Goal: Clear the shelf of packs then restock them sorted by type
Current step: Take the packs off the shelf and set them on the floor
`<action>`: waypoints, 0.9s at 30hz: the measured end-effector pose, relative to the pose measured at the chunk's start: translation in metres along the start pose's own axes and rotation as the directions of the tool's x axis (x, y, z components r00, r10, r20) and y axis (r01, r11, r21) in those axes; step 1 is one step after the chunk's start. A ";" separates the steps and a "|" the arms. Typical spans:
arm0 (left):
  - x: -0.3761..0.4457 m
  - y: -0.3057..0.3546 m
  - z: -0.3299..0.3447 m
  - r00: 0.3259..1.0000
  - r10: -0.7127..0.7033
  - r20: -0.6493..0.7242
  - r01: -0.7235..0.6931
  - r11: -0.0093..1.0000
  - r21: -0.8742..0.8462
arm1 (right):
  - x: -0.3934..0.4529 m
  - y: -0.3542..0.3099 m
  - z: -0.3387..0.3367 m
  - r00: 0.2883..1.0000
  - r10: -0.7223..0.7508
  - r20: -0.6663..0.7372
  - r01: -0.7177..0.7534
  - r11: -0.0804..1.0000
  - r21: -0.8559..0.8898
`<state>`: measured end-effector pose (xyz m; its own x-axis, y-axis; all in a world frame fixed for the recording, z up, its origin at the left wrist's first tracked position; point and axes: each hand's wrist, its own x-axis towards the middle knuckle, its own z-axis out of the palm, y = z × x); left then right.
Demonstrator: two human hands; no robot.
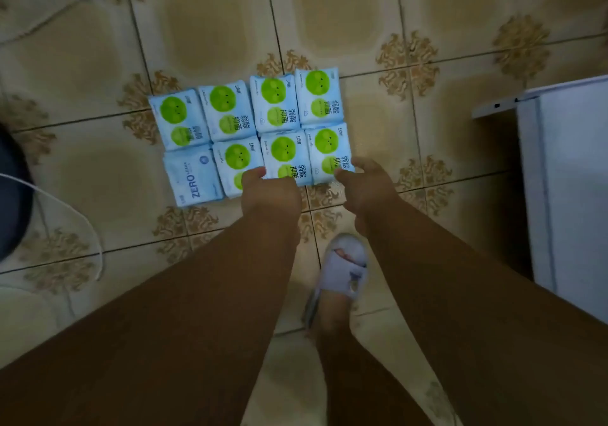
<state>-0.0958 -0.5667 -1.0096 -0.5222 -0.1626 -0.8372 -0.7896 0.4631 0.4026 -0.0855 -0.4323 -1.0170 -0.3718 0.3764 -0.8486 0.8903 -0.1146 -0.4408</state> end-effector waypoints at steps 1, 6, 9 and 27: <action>-0.029 0.019 -0.012 0.999 -0.044 -0.018 0.041 0.992 -0.122 | -0.032 -0.012 -0.005 0.999 -0.029 0.021 0.029 1.000 -0.002; -0.195 0.094 -0.084 0.963 0.265 -0.054 -0.268 0.962 -0.052 | -0.212 -0.094 -0.056 0.975 -0.224 -0.005 0.224 0.972 0.066; -0.294 0.140 -0.134 0.842 0.539 0.011 -0.531 0.826 0.187 | -0.319 -0.143 -0.095 0.940 -0.334 -0.066 0.340 0.934 0.106; -0.801 0.224 -0.154 -0.371 0.817 0.441 -0.929 -0.327 -0.175 | -0.816 -0.083 -0.334 0.214 -0.381 -0.899 0.843 0.537 -0.027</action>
<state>0.0957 -0.4666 -0.1916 -0.3094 0.8231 0.4762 0.6869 -0.1528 0.7105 0.2319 -0.4233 -0.1907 -0.1821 0.9512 0.2492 0.1721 0.2803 -0.9443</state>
